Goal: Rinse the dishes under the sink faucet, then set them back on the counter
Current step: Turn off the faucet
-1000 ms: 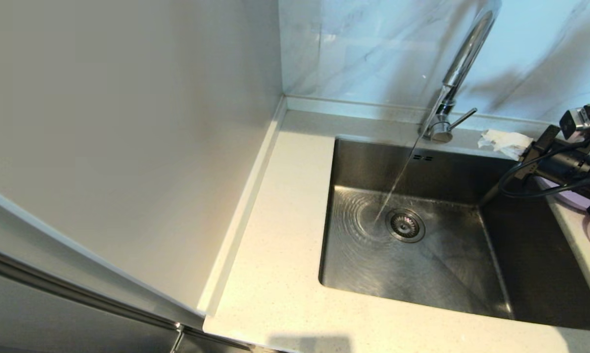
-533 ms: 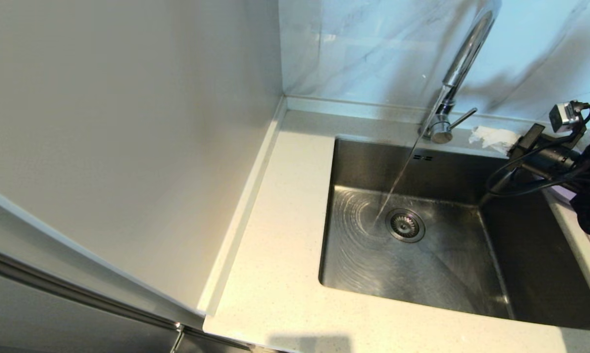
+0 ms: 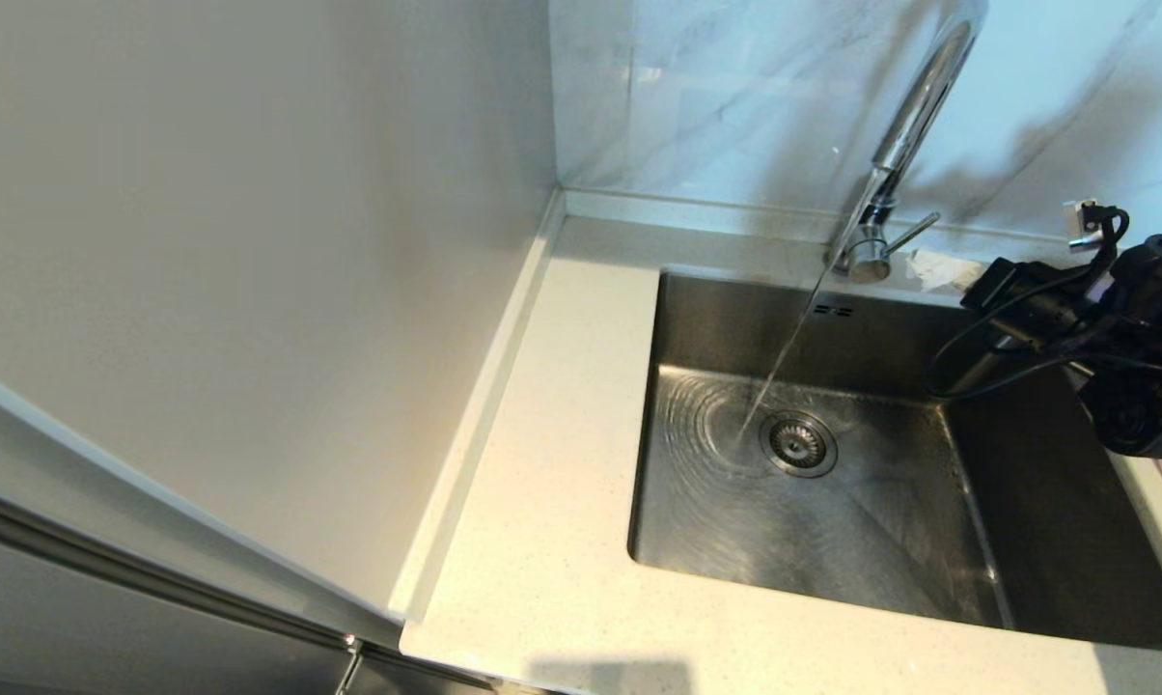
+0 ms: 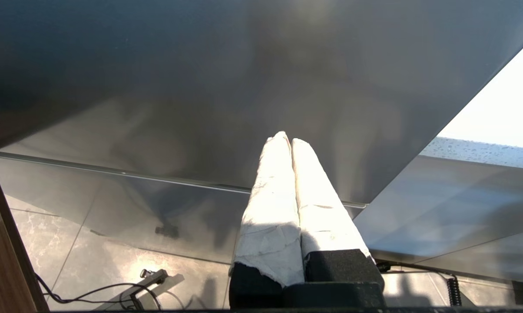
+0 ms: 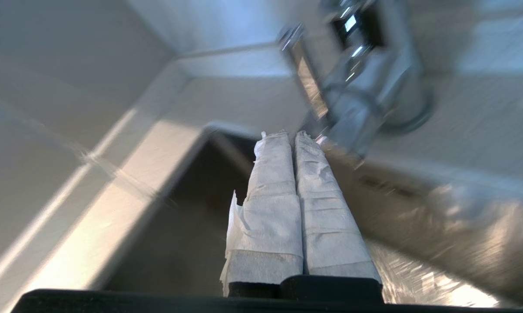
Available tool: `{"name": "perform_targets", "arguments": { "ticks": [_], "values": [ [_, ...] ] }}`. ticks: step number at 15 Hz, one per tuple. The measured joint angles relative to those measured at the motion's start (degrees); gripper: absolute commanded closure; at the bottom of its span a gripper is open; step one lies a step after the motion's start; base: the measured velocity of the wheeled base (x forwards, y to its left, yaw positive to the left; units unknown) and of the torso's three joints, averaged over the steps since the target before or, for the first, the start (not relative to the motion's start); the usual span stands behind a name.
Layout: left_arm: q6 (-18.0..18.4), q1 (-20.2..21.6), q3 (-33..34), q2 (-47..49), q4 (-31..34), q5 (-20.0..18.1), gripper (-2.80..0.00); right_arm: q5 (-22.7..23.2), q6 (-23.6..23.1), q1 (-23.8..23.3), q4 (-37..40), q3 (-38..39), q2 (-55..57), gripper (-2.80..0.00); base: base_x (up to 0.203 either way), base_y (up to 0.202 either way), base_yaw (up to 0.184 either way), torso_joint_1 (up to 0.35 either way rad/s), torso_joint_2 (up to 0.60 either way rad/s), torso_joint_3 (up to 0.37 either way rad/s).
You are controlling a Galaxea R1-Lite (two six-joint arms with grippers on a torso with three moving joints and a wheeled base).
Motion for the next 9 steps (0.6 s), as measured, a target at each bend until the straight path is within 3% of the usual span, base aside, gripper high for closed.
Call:
{"name": "perform_targets", "arguments": {
  "ticks": [4, 9],
  "values": [
    [0.0, 0.0, 0.0, 0.0, 0.0, 0.0, 0.00, -8.8, -3.3, 0.9, 1.2, -3.9, 1.2, 0.00, 0.000, 0.000, 0.000, 0.000, 0.00, 0.000],
    [0.0, 0.0, 0.0, 0.0, 0.0, 0.0, 0.00, -9.8, -3.4, 1.1, 1.7, -4.5, 1.7, 0.00, 0.000, 0.000, 0.000, 0.000, 0.00, 0.000]
  ]
}}
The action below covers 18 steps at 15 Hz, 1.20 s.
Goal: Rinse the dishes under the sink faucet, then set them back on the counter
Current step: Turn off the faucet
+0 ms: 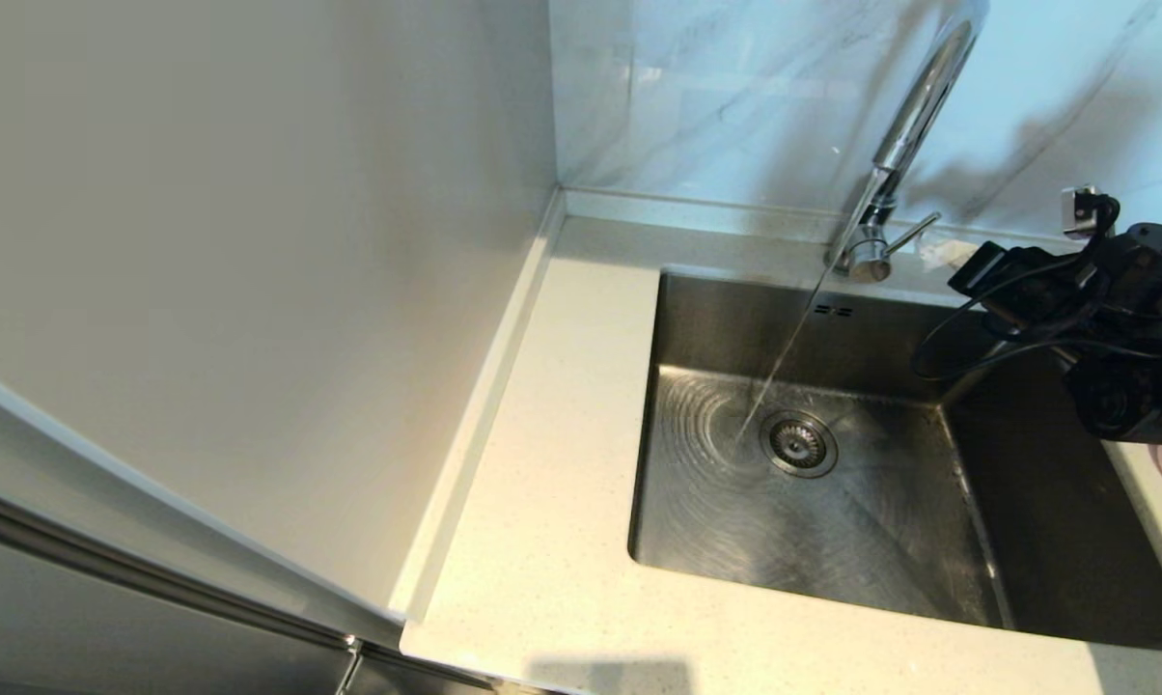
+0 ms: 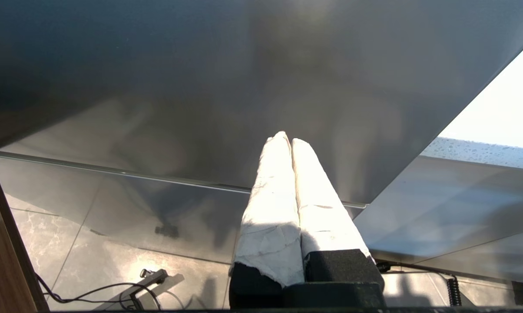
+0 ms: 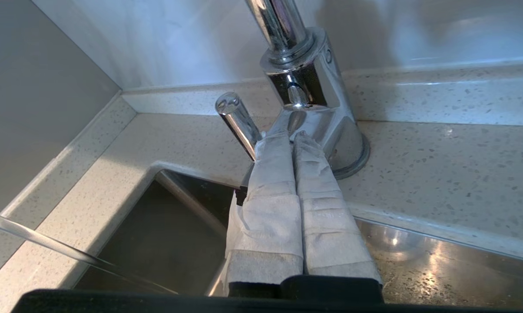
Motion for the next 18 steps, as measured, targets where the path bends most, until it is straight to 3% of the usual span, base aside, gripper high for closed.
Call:
{"name": "perform_targets", "arguments": {
  "ticks": [5, 18],
  "values": [
    [0.0, 0.0, 0.0, 0.0, 0.0, 0.0, 0.00, 0.8, -4.9, -0.1, 1.6, 3.8, -0.2, 0.00, 0.000, 0.000, 0.000, 0.000, 0.00, 0.000],
    [0.0, 0.0, 0.0, 0.0, 0.0, 0.0, 0.00, 1.4, -3.0, 0.0, 1.4, 2.4, -2.6, 0.00, 0.000, 0.000, 0.000, 0.000, 0.00, 0.000]
  ]
}}
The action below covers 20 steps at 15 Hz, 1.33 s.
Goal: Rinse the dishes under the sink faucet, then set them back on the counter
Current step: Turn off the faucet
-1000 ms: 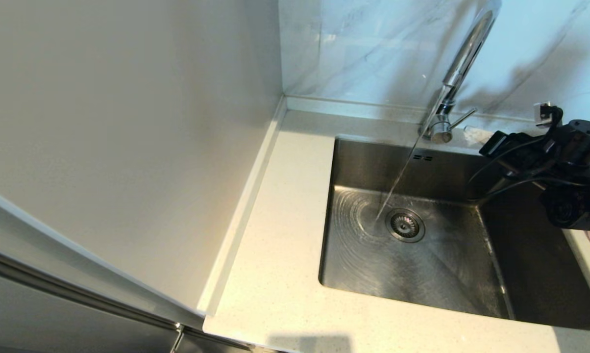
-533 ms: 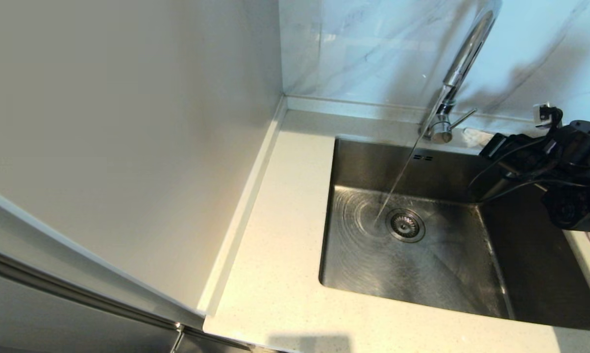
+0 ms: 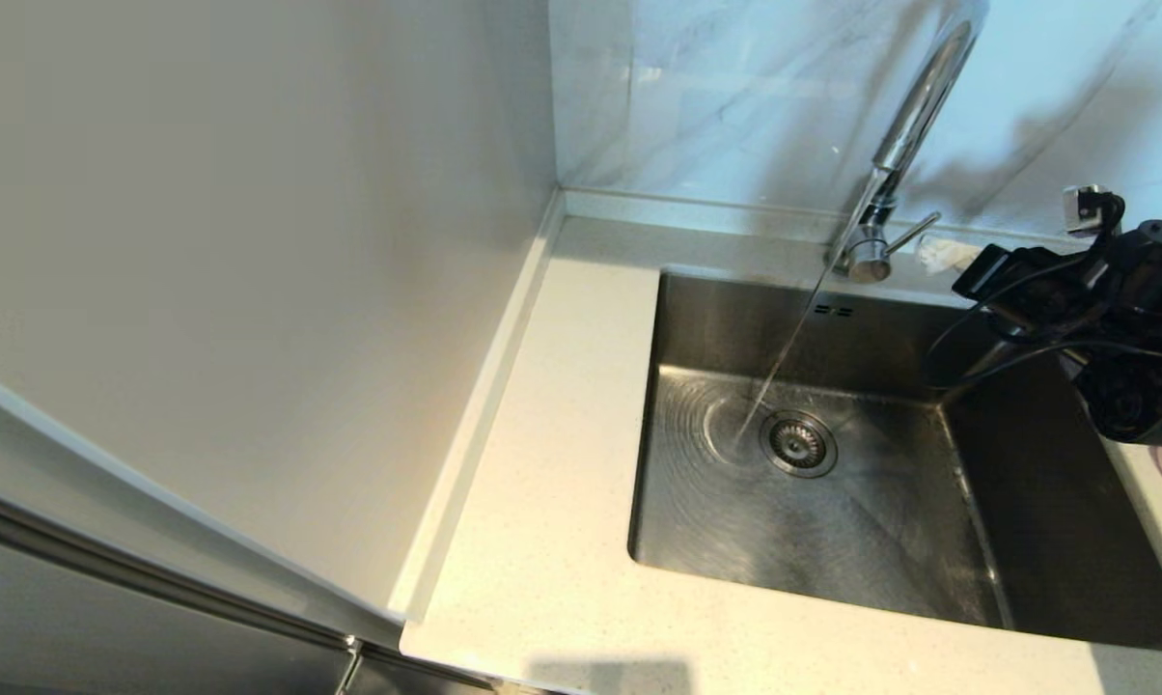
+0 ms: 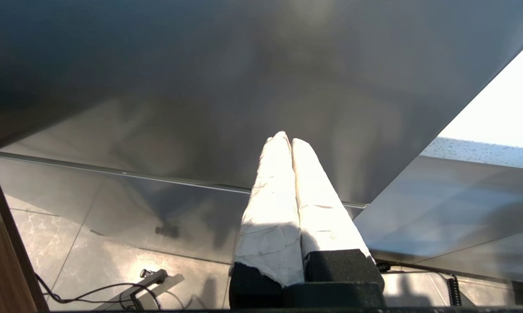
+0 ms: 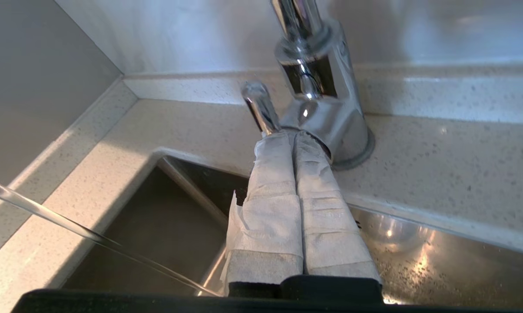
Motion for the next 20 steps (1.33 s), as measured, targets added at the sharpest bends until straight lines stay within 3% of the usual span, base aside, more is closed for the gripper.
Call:
{"name": "perform_targets", "arguments": {
  "ticks": [11, 16, 20],
  "values": [
    [0.0, 0.0, 0.0, 0.0, 0.0, 0.0, 0.00, -0.9, -0.5, 3.1, 2.4, -6.1, -0.5, 0.00, 0.000, 0.000, 0.000, 0.000, 0.00, 0.000],
    [0.0, 0.0, 0.0, 0.0, 0.0, 0.0, 0.00, -1.3, -3.1, 5.2, 3.5, -7.1, 0.4, 0.00, 0.000, 0.000, 0.000, 0.000, 0.00, 0.000],
    [0.0, 0.0, 0.0, 0.0, 0.0, 0.0, 0.00, -4.6, -4.2, 5.6, 4.6, -7.6, 0.3, 0.00, 0.000, 0.000, 0.000, 0.000, 0.00, 0.000]
  ]
}}
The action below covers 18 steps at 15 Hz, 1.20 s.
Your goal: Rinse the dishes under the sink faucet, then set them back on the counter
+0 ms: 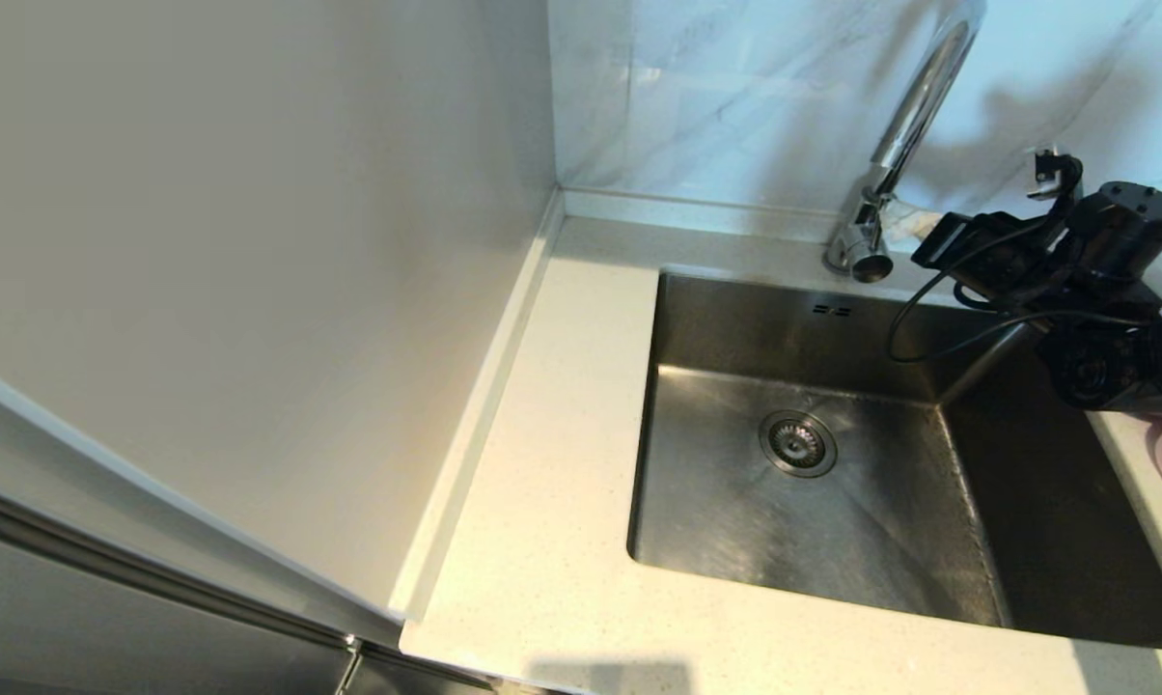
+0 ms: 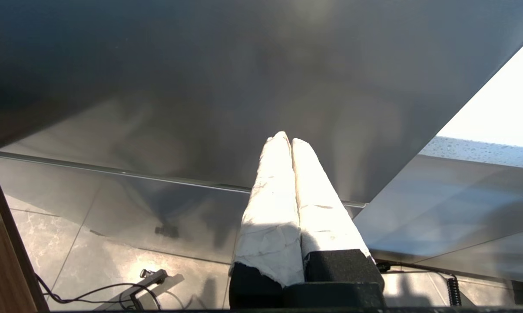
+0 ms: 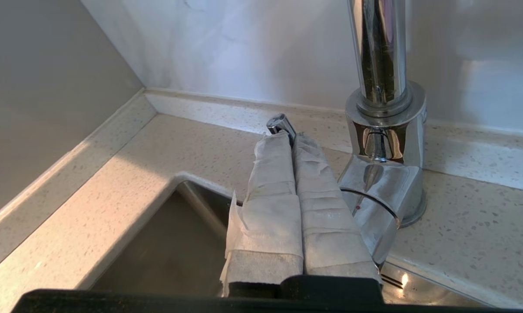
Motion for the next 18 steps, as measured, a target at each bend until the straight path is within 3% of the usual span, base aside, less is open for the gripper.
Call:
{"name": "perform_targets", "arguments": {
  "ticks": [6, 8, 10, 12, 15, 16, 18],
  "values": [
    [0.0, 0.0, 0.0, 0.0, 0.0, 0.0, 0.00, -3.0, -1.8, -3.6, 8.9, 5.0, -8.9, 0.00, 0.000, 0.000, 0.000, 0.000, 0.00, 0.000],
    [0.0, 0.0, 0.0, 0.0, 0.0, 0.0, 0.00, -5.9, -2.7, -4.7, 16.5, 6.8, -14.0, 0.00, 0.000, 0.000, 0.000, 0.000, 0.00, 0.000],
    [0.0, 0.0, 0.0, 0.0, 0.0, 0.0, 0.00, -12.1, -2.0, -5.1, 28.8, 6.3, -18.3, 0.00, 0.000, 0.000, 0.000, 0.000, 0.00, 0.000],
    [0.0, 0.0, 0.0, 0.0, 0.0, 0.0, 0.00, -19.5, 2.3, -5.3, 44.7, 4.3, -21.9, 0.00, 0.000, 0.000, 0.000, 0.000, 0.00, 0.000],
    [0.0, 0.0, 0.0, 0.0, 0.0, 0.0, 0.00, -25.5, 16.7, -7.9, 67.5, 3.9, -25.9, 0.00, 0.000, 0.000, 0.000, 0.000, 0.00, 0.000],
    [0.0, 0.0, 0.0, 0.0, 0.0, 0.0, 0.00, -26.0, 20.6, -9.8, 73.4, 5.9, -27.0, 0.00, 0.000, 0.000, 0.000, 0.000, 0.00, 0.000],
    [0.0, 0.0, 0.0, 0.0, 0.0, 0.0, 0.00, -27.8, 22.0, -13.9, 78.4, 11.0, -29.4, 0.00, 0.000, 0.000, 0.000, 0.000, 0.00, 0.000]
  ]
}}
